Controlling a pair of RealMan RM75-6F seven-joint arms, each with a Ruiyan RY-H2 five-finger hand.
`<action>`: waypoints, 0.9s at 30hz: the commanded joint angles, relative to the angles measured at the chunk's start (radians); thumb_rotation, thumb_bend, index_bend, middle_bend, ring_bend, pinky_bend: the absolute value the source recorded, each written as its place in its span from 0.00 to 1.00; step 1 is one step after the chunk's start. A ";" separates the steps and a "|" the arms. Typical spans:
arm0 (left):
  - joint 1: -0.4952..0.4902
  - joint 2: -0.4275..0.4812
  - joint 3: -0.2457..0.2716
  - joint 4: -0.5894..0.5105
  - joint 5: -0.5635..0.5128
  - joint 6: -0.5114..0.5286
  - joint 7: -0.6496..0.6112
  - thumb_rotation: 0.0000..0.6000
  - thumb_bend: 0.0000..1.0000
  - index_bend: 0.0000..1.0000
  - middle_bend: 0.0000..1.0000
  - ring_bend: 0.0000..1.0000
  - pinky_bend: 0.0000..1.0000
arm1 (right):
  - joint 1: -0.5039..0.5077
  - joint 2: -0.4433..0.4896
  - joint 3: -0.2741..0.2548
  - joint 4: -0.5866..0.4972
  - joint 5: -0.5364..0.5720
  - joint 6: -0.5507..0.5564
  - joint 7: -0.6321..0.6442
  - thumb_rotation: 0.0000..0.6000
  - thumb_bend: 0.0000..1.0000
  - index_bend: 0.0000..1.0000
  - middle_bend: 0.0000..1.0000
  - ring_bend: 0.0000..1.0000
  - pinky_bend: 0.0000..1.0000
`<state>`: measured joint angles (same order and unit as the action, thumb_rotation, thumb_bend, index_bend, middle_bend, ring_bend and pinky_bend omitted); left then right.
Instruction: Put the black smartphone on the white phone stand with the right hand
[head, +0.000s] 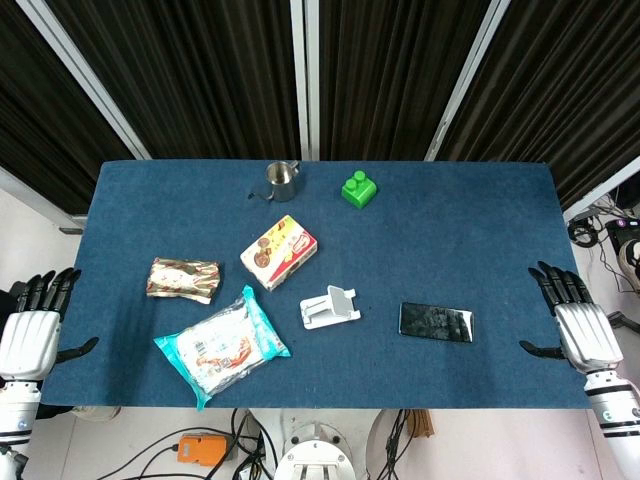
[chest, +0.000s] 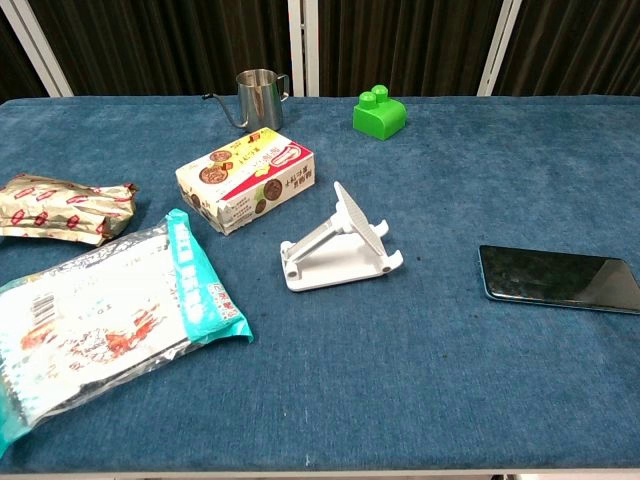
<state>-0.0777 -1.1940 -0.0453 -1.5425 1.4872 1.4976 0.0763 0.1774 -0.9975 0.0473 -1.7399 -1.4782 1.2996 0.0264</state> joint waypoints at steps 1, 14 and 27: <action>-0.002 -0.003 -0.001 0.004 -0.001 -0.003 -0.003 1.00 0.02 0.06 0.06 0.00 0.00 | 0.011 -0.006 0.003 -0.023 0.019 -0.019 -0.023 1.00 0.00 0.00 0.00 0.00 0.07; -0.011 -0.026 0.002 0.020 0.017 -0.002 -0.011 1.00 0.02 0.06 0.06 0.00 0.00 | 0.173 -0.130 0.041 -0.177 0.229 -0.247 -0.330 1.00 0.10 0.08 0.00 0.00 0.00; -0.011 -0.037 0.011 0.037 0.026 -0.003 -0.021 1.00 0.02 0.06 0.06 0.00 0.00 | 0.358 -0.320 0.054 -0.094 0.590 -0.351 -0.601 1.00 0.26 0.21 0.00 0.00 0.00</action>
<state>-0.0890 -1.2307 -0.0346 -1.5060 1.5130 1.4950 0.0557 0.5035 -1.2873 0.1019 -1.8572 -0.9278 0.9677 -0.5442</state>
